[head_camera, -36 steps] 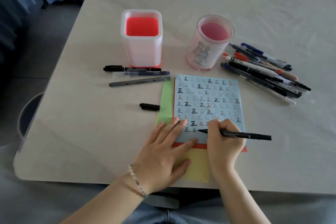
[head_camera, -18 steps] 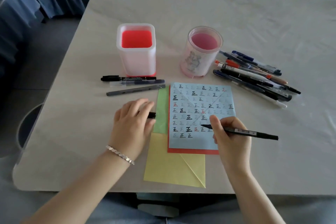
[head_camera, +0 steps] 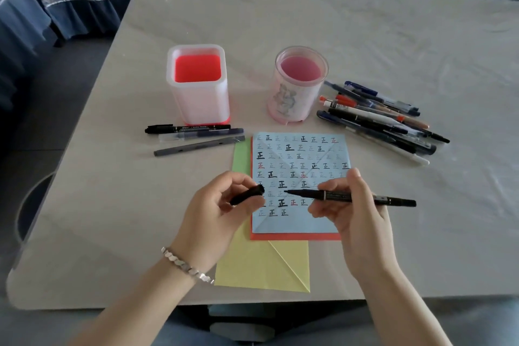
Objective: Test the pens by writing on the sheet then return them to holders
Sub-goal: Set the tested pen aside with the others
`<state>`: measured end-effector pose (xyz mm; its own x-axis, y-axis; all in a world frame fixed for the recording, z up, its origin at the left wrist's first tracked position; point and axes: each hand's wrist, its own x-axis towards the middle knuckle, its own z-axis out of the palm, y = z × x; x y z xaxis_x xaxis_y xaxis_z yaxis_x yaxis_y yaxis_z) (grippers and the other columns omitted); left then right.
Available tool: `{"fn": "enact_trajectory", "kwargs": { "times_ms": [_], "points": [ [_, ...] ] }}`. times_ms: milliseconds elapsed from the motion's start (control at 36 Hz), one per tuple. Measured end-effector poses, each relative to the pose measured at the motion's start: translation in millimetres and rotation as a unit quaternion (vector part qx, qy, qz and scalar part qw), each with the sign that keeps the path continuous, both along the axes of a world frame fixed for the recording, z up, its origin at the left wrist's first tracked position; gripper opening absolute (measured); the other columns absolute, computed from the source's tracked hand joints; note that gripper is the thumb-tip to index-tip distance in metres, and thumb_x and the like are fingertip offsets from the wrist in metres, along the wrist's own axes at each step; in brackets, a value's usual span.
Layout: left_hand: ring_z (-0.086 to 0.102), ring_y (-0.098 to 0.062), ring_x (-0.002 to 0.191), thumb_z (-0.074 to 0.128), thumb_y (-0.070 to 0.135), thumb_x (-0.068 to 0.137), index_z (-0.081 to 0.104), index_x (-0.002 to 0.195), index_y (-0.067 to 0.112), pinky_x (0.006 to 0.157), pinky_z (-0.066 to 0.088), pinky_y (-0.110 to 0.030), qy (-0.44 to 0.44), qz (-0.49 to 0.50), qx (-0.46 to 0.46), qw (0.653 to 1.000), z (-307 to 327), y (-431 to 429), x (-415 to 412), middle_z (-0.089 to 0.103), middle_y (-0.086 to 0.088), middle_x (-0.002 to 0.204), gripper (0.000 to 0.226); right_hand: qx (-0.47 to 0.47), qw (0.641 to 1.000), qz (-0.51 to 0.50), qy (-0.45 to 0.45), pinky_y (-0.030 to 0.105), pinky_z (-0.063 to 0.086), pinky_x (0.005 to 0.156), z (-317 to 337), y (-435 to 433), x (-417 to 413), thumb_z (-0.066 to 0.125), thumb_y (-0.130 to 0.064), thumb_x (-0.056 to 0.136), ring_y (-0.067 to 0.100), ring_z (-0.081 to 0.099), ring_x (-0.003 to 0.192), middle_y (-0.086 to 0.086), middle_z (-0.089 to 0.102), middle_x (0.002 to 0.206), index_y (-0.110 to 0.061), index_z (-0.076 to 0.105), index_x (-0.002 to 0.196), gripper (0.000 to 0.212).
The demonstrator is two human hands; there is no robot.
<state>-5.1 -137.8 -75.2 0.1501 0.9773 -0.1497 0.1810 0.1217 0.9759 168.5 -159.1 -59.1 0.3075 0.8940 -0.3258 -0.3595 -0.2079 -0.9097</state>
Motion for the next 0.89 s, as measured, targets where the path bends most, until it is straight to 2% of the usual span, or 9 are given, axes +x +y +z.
{"fn": "enact_trajectory", "kwargs": {
  "times_ms": [56,139,250,417,500,556,667,778,889],
  "points": [
    [0.058,-0.005,0.061,0.072,0.027,0.065,0.064,0.077,0.026,0.060,0.044,-0.018,-0.014,-0.006,0.000,1.000,2,-2,3,0.068,0.009,0.068,0.014,0.009,1.000,-0.002,-0.005,0.020,0.046,0.049,4,0,0,0.037,-0.024,0.096,0.018,0.056,0.042,0.008,0.058,0.046,-0.011,0.058,0.054,0.048],
    [0.061,-0.010,0.063,0.078,0.027,0.066,0.065,0.077,0.027,0.062,0.046,-0.023,-0.011,-0.012,0.007,1.000,3,-5,6,0.069,0.008,0.070,0.017,0.008,1.000,-0.007,-0.013,0.018,0.045,0.048,8,-1,0,0.037,-0.021,0.096,0.018,0.056,0.041,0.010,0.058,0.045,-0.006,0.049,0.059,0.041],
    [0.063,-0.019,0.069,0.077,0.031,0.064,0.067,0.075,0.027,0.066,0.049,-0.029,-0.004,-0.029,0.007,1.000,8,-7,9,0.070,0.004,0.074,0.015,0.009,1.000,-0.008,-0.024,0.021,0.047,0.049,11,-2,-2,0.040,-0.016,0.095,0.020,0.057,0.041,0.015,0.059,0.046,-0.010,0.052,0.054,0.044],
    [0.062,-0.016,0.068,0.076,0.023,0.071,0.066,0.079,0.030,0.067,0.049,-0.031,0.013,-0.043,0.014,0.999,9,-9,11,0.069,0.006,0.074,0.015,0.014,0.999,0.000,-0.048,0.021,0.048,0.050,13,-4,-4,0.041,-0.019,0.094,0.020,0.057,0.042,0.014,0.060,0.046,-0.013,0.055,0.050,0.047],
    [0.062,-0.012,0.067,0.072,0.032,0.068,0.064,0.086,0.036,0.066,0.051,-0.026,0.027,-0.051,0.025,0.998,9,-11,11,0.069,0.009,0.075,0.020,0.015,0.997,0.014,-0.080,0.020,0.049,0.051,14,-6,-5,0.041,-0.019,0.094,0.019,0.056,0.042,0.013,0.061,0.046,-0.005,0.052,0.058,0.040],
    [0.061,-0.011,0.066,0.071,0.036,0.069,0.067,0.080,0.034,0.064,0.049,-0.020,0.045,-0.068,0.036,0.996,10,-12,12,0.068,0.012,0.076,0.012,0.013,0.993,0.025,-0.116,0.017,0.046,0.050,14,-7,-7,0.041,-0.017,0.095,0.016,0.054,0.041,0.011,0.060,0.045,-0.003,0.051,0.058,0.040],
    [0.056,-0.009,0.064,0.065,0.017,0.085,0.057,0.080,0.037,0.060,0.044,-0.015,0.085,-0.105,0.055,0.989,15,-16,19,0.062,0.014,0.082,0.022,0.003,0.988,0.016,-0.155,0.013,0.033,0.041,11,-7,-12,0.044,-0.012,0.094,0.007,0.038,0.035,0.001,0.046,0.035,-0.004,0.050,0.053,0.042],
    [0.057,-0.010,0.055,0.062,0.012,0.087,0.057,0.077,0.022,0.057,0.047,-0.022,0.022,-0.129,-0.025,0.991,21,-10,21,0.061,0.009,0.067,0.015,0.018,0.989,0.045,-0.142,0.015,0.037,0.042,9,-5,-12,0.046,-0.007,0.092,0.008,0.044,0.036,0.004,0.051,0.038,-0.002,0.052,0.056,0.037],
    [0.041,-0.013,0.046,0.061,0.011,0.087,0.050,0.069,0.008,0.048,0.046,-0.027,-0.074,-0.159,-0.146,0.974,33,1,30,0.040,-0.001,0.053,0.021,0.051,0.986,0.065,-0.146,0.016,0.036,0.041,12,-3,-5,0.050,-0.008,0.091,0.010,0.043,0.035,0.003,0.051,0.037,-0.001,0.049,0.053,0.039]
  ]
}}
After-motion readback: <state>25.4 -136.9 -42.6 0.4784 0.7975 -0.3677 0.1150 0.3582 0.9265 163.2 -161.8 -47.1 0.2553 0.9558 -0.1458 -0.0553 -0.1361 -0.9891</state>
